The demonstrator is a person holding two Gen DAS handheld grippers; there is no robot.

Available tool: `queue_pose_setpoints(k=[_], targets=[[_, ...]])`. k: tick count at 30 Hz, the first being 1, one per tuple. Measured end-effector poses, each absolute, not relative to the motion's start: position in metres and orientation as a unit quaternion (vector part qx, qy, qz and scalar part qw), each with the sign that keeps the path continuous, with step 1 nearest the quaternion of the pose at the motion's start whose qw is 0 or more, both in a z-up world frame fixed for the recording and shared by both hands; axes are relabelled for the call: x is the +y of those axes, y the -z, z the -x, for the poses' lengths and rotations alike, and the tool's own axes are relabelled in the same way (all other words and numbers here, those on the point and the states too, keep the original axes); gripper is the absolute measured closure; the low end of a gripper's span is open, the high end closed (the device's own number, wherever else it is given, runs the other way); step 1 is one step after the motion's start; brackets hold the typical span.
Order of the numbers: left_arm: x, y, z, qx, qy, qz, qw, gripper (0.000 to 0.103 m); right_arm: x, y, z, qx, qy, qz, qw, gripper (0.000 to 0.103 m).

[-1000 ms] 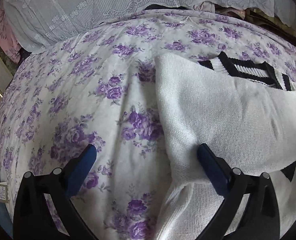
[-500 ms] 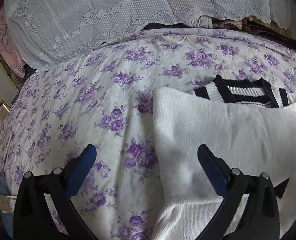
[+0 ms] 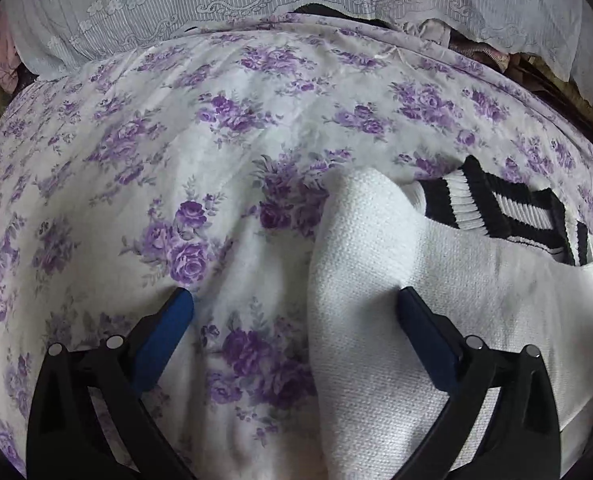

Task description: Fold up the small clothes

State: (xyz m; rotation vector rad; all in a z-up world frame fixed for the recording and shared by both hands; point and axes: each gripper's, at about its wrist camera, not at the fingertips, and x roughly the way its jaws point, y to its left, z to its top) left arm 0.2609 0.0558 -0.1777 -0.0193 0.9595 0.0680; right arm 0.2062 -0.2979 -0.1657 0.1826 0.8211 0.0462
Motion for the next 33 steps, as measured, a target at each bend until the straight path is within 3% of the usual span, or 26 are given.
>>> queue_pose_setpoints(k=[11, 15, 19, 33], targets=[[0.057, 0.14, -0.192, 0.422, -0.005, 0.019, 0.906, 0.005, -0.301, 0.135, -0.152, 0.324, -0.04, -0.081, 0.942, 0.058], [0.047, 0.152, -0.173, 0.447, 0.006, -0.022, 0.894, 0.005, -0.301, 0.151, -0.14, 0.379, -0.05, -0.074, 0.921, 0.047], [0.042, 0.175, -0.179, 0.48, 0.014, -0.028, 0.877, 0.004, -0.291, 0.156, -0.14, 0.381, -0.054, -0.051, 0.922, 0.036], [0.046, 0.179, -0.13, 0.489, 0.029, -0.026, 0.872, 0.005, -0.315, 0.155, -0.089, 0.381, -0.052, -0.118, 0.916, 0.039]])
